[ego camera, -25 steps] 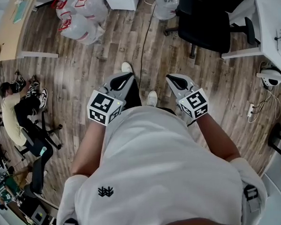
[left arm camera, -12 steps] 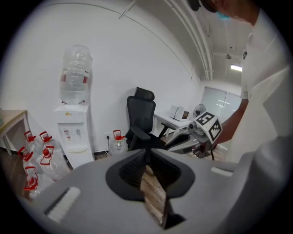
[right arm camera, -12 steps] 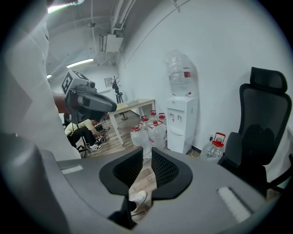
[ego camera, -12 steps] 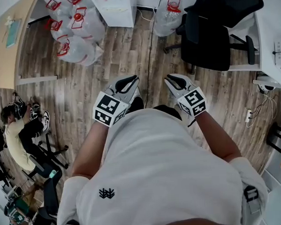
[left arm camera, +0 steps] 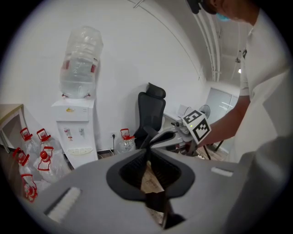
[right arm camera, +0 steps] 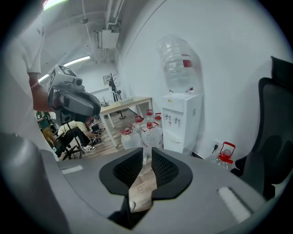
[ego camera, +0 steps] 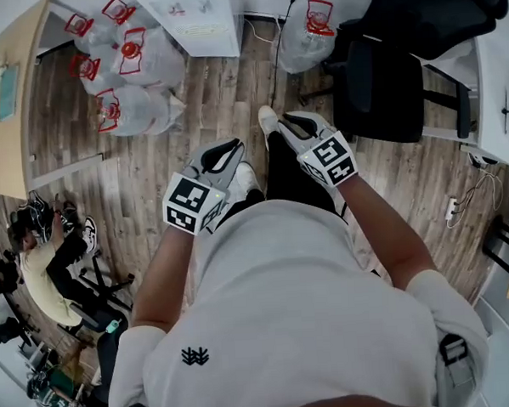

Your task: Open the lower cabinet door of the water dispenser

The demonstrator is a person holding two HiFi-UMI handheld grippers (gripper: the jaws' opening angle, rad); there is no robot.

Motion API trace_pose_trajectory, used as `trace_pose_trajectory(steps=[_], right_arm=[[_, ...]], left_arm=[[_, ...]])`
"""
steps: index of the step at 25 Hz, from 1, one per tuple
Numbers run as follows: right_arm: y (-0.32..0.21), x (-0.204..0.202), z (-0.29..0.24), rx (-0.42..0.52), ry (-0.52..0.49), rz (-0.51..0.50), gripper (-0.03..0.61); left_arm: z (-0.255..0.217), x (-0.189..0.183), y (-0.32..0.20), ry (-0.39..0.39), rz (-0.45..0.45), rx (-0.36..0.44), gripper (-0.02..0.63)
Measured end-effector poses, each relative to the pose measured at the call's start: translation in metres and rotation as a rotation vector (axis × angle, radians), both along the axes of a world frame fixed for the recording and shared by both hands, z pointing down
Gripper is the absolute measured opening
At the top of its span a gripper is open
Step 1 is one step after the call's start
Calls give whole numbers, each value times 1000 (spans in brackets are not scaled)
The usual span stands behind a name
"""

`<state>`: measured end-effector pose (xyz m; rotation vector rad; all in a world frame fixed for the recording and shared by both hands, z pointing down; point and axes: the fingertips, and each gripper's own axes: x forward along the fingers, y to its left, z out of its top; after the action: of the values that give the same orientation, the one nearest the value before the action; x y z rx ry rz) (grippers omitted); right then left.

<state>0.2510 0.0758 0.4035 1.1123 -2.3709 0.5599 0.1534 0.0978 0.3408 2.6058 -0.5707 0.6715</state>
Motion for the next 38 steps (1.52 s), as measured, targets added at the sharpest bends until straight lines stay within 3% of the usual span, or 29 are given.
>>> trace_pose_trajectory(steps=[7, 15, 23, 27, 31, 38], right_arm=[[-127, 18, 85, -96, -1, -66, 49], [-244, 30, 243, -219, 107, -128, 77], [-344, 14, 368, -241, 147, -149, 91], [-383, 2, 417, -228, 208, -213, 119], [-407, 0, 443, -214, 253, -247, 129], [-436, 4, 469, -231, 271, -213, 146]], left_arm=[[9, 42, -98, -69, -33, -25, 59], [60, 81, -195, -84, -77, -40, 59], [138, 76, -232, -87, -65, -111, 60], [158, 72, -248, -71, -92, -168, 60], [166, 74, -253, -48, -96, -162, 60], [175, 70, -252, -28, -110, -187, 59]])
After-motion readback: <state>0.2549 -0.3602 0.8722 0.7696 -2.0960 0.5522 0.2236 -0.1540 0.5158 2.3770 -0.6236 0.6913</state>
